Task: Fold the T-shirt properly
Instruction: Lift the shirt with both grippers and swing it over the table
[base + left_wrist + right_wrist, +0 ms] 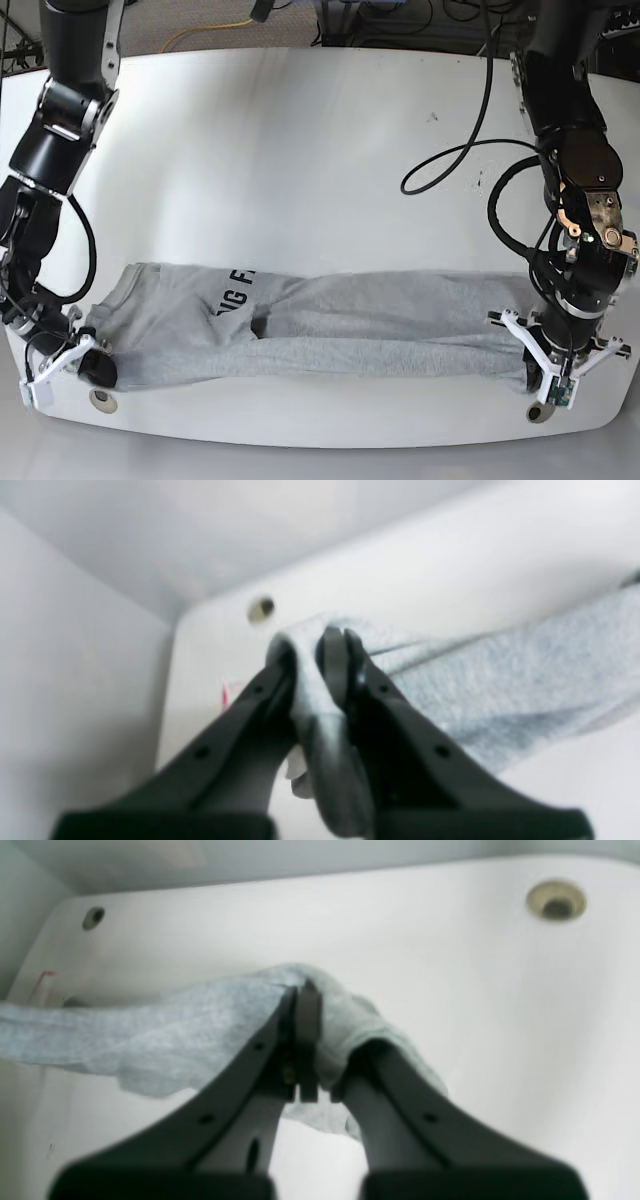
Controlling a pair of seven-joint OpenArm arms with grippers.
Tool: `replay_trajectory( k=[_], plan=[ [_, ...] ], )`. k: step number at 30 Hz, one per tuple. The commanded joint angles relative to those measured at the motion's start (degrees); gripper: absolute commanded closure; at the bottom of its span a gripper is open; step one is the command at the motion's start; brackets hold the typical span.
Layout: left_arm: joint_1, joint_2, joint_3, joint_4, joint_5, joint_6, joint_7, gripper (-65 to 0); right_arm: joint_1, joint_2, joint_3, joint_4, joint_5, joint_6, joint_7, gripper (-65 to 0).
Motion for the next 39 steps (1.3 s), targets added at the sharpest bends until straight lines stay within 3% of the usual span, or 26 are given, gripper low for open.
replay_trajectory(
  k=[1,13,17,22,29,39],
  plan=[
    [-4.65,-0.51,-0.28,1.00,0.40,0.32,-1.30,0.0,6.75,1.88,-1.77,-0.50,1.56,0.30,1.93,0.0],
    [-24.87,-0.69,-2.74,0.48,0.49,0.32,1.33,0.0,30.83,7.59,-17.95,-1.47,1.56,0.30,1.84,0.0],
    [-31.02,-0.77,-2.74,0.48,0.49,0.23,3.44,0.0,36.81,9.88,-21.99,-1.12,2.09,0.30,1.66,0.0],
    [-36.21,-1.83,-2.57,0.39,0.31,0.05,4.50,0.0,41.12,10.41,-23.75,-1.12,2.17,0.39,1.66,0.0],
    [-32.43,-1.65,-1.42,0.65,-0.92,-5.40,7.58,0.0,37.52,10.93,-22.52,-1.03,2.17,3.91,-0.88,0.0],
    [-17.04,-1.65,-1.42,2.06,-0.92,-14.10,8.19,0.0,13.43,11.02,-10.48,8.73,2.17,4.87,-1.15,0.0]
  ],
)
